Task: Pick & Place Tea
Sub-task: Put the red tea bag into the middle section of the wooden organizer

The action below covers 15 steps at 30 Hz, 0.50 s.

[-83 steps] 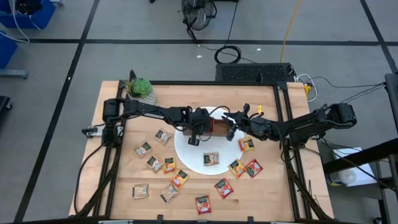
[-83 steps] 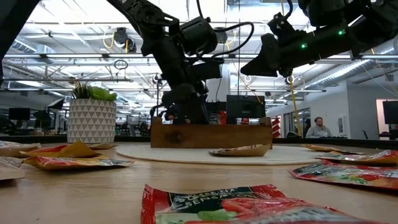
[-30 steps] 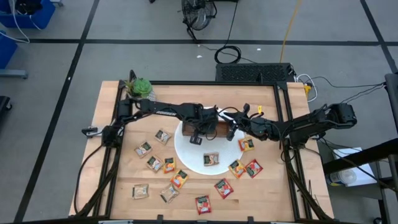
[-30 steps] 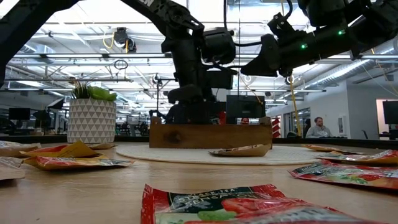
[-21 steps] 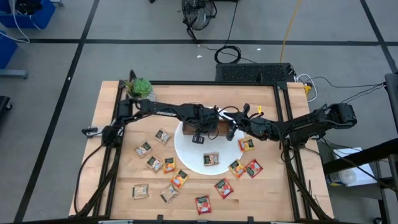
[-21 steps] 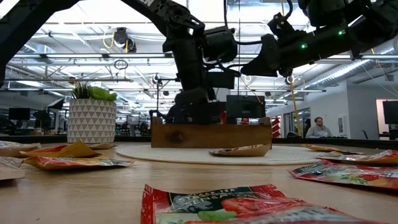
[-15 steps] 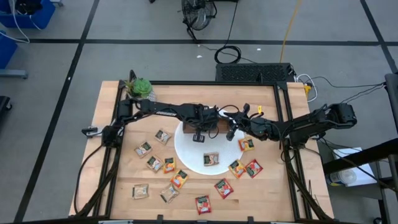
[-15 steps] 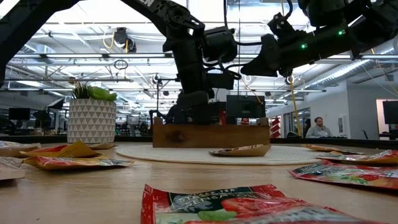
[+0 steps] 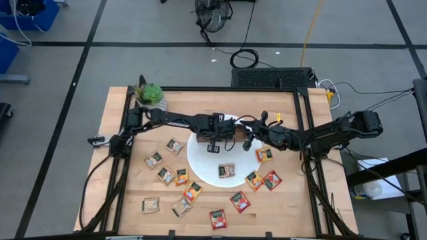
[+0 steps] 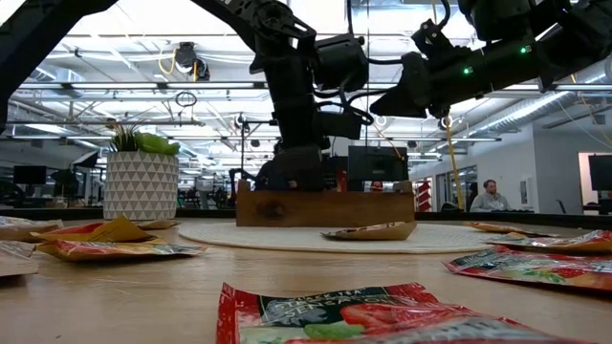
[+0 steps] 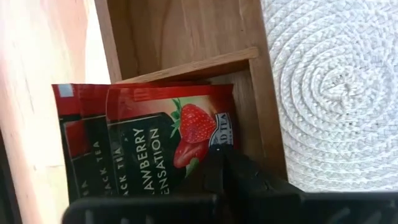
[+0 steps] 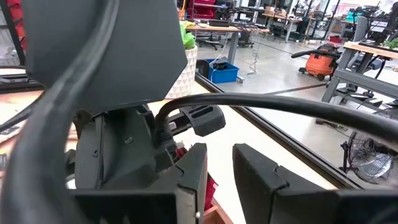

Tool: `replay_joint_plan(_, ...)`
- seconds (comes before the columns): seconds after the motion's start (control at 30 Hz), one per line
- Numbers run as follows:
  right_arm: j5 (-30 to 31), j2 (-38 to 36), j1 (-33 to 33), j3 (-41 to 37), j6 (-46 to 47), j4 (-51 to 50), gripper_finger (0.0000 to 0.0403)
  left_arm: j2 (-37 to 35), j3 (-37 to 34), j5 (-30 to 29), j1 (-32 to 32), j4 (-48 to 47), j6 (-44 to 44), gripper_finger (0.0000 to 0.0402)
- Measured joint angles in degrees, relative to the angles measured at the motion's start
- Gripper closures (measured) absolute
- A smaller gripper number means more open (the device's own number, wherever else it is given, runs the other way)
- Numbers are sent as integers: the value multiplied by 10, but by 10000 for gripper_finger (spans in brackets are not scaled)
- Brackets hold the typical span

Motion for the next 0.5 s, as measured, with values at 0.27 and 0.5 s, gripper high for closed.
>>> replay_joint_plan(0.27,0,0,0,0,0,0,339,0,0,55,1,-8,7,390)
replay_joint_plan(0.5,0,0,0,0,0,0,339,0,0,87,-2,-17,5,394)
